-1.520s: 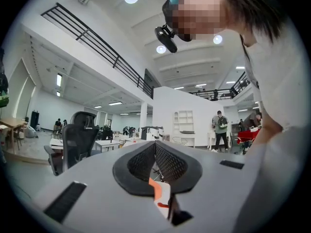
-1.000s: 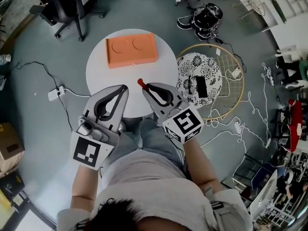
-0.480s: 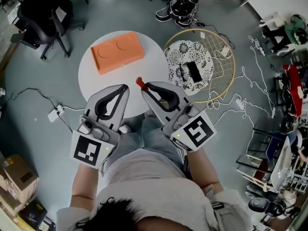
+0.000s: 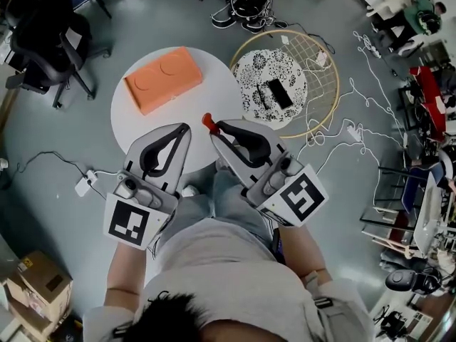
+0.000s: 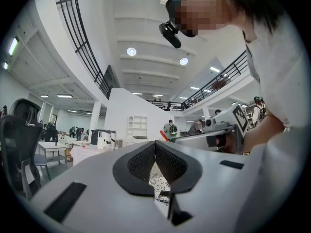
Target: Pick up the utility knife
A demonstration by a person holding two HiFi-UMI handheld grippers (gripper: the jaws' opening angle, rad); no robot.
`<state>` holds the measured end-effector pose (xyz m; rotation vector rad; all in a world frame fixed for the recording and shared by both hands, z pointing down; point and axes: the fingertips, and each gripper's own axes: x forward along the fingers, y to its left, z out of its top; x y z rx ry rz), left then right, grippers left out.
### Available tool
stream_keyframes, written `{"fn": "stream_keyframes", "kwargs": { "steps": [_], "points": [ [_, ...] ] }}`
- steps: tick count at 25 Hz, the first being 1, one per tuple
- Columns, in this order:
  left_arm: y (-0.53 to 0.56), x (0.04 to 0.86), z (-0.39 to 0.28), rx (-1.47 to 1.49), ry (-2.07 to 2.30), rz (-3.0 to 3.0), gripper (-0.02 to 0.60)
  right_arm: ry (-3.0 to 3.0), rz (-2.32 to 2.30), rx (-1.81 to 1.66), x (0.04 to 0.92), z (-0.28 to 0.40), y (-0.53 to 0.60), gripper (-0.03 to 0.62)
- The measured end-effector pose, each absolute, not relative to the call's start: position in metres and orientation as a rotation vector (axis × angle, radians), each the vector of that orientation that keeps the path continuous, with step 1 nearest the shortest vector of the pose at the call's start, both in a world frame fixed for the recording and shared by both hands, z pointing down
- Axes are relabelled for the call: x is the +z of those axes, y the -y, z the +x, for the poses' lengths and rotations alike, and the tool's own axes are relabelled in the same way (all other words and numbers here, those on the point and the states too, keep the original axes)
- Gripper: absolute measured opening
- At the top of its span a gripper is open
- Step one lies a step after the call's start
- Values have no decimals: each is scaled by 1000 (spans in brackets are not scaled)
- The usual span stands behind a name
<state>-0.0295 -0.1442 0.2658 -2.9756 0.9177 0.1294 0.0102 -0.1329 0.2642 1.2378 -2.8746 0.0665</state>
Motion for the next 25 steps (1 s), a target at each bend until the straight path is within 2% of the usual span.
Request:
{"fn": "stream_keyframes", "kwargs": {
  "steps": [18,25],
  "points": [
    [157,250,-58,185,-981,-2952,11,2915,1193,26,249,-19,144,63],
    [105,250,-48,197,-979,-2937,11,2922,1176,-32,249,-12,93,62]
  ]
}}
